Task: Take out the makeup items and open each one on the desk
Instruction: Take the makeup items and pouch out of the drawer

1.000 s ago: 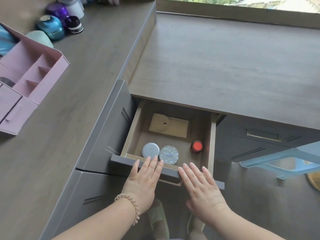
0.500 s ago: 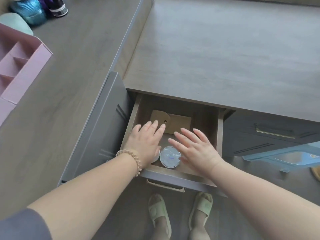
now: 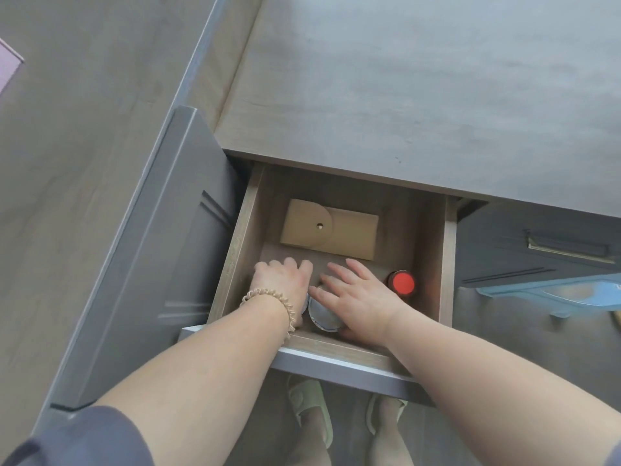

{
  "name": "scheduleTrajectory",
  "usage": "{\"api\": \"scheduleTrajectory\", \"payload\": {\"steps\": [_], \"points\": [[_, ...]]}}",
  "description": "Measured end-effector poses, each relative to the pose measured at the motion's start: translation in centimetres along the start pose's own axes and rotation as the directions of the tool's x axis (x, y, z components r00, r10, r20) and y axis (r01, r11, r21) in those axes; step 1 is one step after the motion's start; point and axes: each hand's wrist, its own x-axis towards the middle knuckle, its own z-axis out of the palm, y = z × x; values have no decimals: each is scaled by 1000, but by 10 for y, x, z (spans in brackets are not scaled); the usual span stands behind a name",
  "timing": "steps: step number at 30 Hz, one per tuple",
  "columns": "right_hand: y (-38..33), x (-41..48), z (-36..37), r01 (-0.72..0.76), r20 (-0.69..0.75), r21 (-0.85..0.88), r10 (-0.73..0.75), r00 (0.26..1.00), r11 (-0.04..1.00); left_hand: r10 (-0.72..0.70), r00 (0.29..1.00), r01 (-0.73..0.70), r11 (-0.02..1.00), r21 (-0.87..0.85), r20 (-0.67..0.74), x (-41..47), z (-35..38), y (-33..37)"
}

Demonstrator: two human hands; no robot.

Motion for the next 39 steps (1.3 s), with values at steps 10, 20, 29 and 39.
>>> {"api": "scheduleTrajectory", "payload": {"steps": [10,20,29,39], "points": [[-5,-4,10,-26,-54,56,29,998,998,27,999,-30,993,-118,-21,-2,7,0],[14,-50,-43,-225,-377,166,273,885,960,-102,920,-46,930,-365,-378,-28,-41,-7],[104,-147,-113,-455,-639,233,488,595,860,-110,788,-264,828,-494,-606,-18,-169,60],[255,-278,-105,-545,-602,296,596,532,785,-44,731,-345,837,-425,-681,32,-289,242]]}}
